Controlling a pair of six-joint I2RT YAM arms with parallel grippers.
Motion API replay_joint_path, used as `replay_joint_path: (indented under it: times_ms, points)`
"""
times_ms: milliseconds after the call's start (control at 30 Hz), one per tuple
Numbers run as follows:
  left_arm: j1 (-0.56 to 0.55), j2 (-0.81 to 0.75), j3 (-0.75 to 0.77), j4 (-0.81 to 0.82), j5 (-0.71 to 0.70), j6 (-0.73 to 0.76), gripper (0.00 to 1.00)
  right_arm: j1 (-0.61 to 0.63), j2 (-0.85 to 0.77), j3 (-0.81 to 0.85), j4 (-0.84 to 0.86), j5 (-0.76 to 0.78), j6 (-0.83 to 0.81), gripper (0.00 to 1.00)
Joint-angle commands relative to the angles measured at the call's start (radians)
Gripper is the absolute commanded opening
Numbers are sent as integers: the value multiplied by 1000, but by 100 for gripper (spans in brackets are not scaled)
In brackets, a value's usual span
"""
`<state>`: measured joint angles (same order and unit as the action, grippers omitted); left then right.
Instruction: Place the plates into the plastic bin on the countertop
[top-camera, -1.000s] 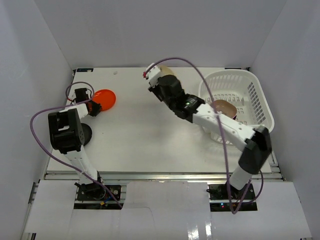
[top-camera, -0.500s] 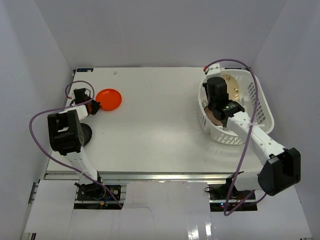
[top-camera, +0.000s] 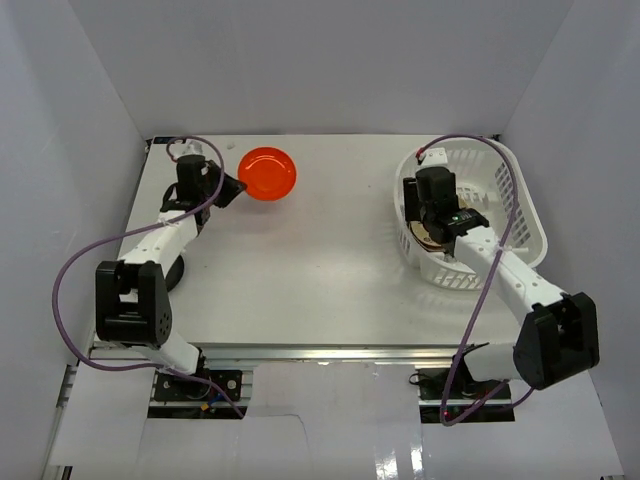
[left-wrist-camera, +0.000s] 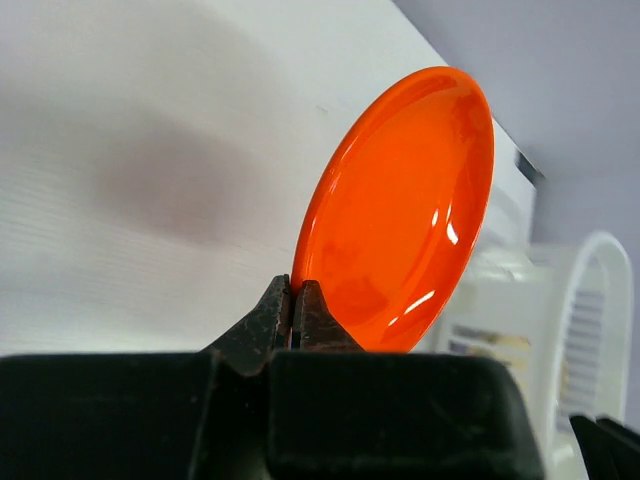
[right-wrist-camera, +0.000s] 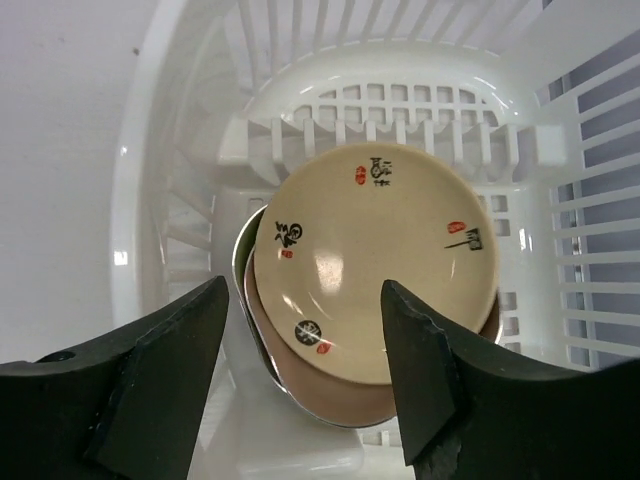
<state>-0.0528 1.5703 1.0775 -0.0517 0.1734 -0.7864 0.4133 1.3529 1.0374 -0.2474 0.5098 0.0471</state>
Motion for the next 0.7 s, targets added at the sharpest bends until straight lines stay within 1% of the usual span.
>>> replay_joint_path:
  times_ms: [0,33,100,133,167,200,233,300,333,467,500,533,567,600,667]
  points:
    - [-105,-67,74,12,47,-25,0,-21,-138,58,-9,-50,66,69]
    - [-158,-73,91,12,46,-31,0,-30,-161,68,-16,-48,69,69]
    - [-220,-70,130,13,38,-43,0,-44,-248,95,-26,-48,86,68]
    - [-287,-66,163,24,26,-45,0,-54,-277,101,-26,-48,94,68]
    - [-321,-55,180,32,17,-47,0,-60,-340,110,-24,-44,111,67]
    - [-387,-43,197,42,5,-51,0,-61,-372,115,-21,-40,118,67]
    - [-418,-30,235,42,2,-57,0,-64,-427,119,-21,-40,128,66]
    - [-472,26,278,74,1,-71,0,-64,-475,133,-18,-56,140,65]
    - [-519,49,301,84,3,-82,0,-65,-495,135,-15,-69,143,65]
    - [-619,166,426,90,-17,-79,0,-64,-567,136,-18,-131,146,65]
    - [-639,216,479,90,-15,-77,0,-64,-577,132,-20,-132,148,65]
    - [-669,244,508,76,-14,-73,0,-64,-590,119,-18,-132,148,65]
    - [-685,272,569,64,-12,-68,0,-64,-598,115,-20,-132,148,65]
    - [-718,328,600,26,-15,-62,0,-64,-604,109,-20,-134,151,65]
    - [-749,382,657,1,-23,-42,0,-65,-621,95,-21,-146,152,66]
